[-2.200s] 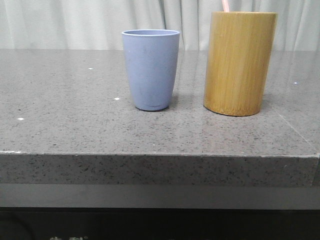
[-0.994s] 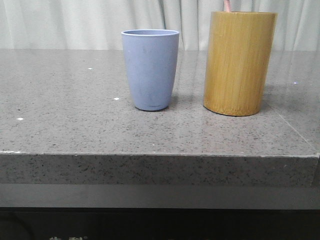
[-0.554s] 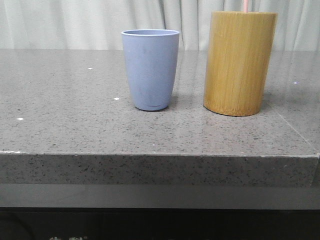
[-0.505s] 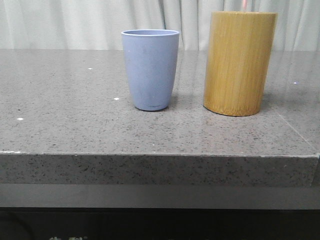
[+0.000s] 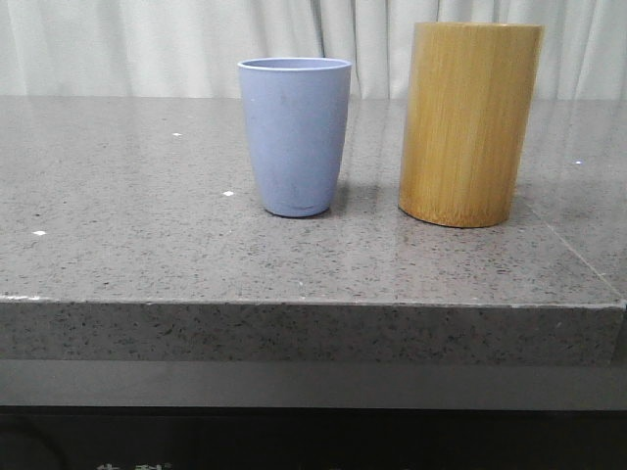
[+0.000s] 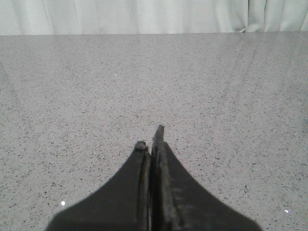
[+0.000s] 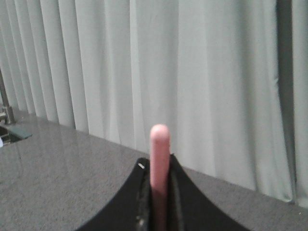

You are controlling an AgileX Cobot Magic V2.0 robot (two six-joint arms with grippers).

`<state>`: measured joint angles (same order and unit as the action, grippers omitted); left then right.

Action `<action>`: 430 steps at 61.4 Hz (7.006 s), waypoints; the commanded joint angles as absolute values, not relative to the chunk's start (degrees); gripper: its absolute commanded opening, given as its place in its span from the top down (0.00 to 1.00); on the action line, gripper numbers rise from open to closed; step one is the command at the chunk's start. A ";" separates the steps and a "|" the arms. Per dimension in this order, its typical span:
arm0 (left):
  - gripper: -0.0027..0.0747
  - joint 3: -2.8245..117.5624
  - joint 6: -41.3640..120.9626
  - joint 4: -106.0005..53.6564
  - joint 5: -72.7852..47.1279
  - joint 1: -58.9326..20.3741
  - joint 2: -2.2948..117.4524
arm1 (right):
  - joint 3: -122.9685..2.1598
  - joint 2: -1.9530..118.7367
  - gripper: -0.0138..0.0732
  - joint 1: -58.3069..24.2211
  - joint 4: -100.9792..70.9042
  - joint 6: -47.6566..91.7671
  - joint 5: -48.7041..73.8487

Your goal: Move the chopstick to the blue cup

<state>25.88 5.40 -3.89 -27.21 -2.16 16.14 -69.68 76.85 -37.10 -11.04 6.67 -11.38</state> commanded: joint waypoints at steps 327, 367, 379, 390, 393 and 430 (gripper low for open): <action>0.99 -0.59 4.89 -4.04 -1.85 -2.28 -1.61 | 1.57 -1.97 0.97 1.41 -11.48 7.56 3.03; 0.99 -0.59 4.89 -4.04 -1.75 -2.28 -1.61 | 1.31 -1.77 0.97 1.41 -11.33 7.56 6.09; 0.99 -0.59 4.89 -4.04 -1.75 -2.28 -1.61 | 1.31 -1.77 0.97 1.41 -11.33 7.56 6.09; 0.99 -0.59 4.89 -4.04 -1.75 -2.28 -1.61 | 1.31 -1.77 0.97 1.41 -11.33 7.56 6.09; 0.99 -0.59 4.89 -4.04 -1.75 -2.28 -1.61 | 1.31 -1.77 0.97 1.41 -11.33 7.56 6.09; 0.99 -0.59 4.89 -4.04 -1.75 -2.28 -1.61 | 1.31 -1.77 0.97 1.41 -11.33 7.56 6.09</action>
<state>-0.06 5.40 -3.70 -6.67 -2.16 -0.28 1.60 -0.61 0.94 -11.74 6.90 10.79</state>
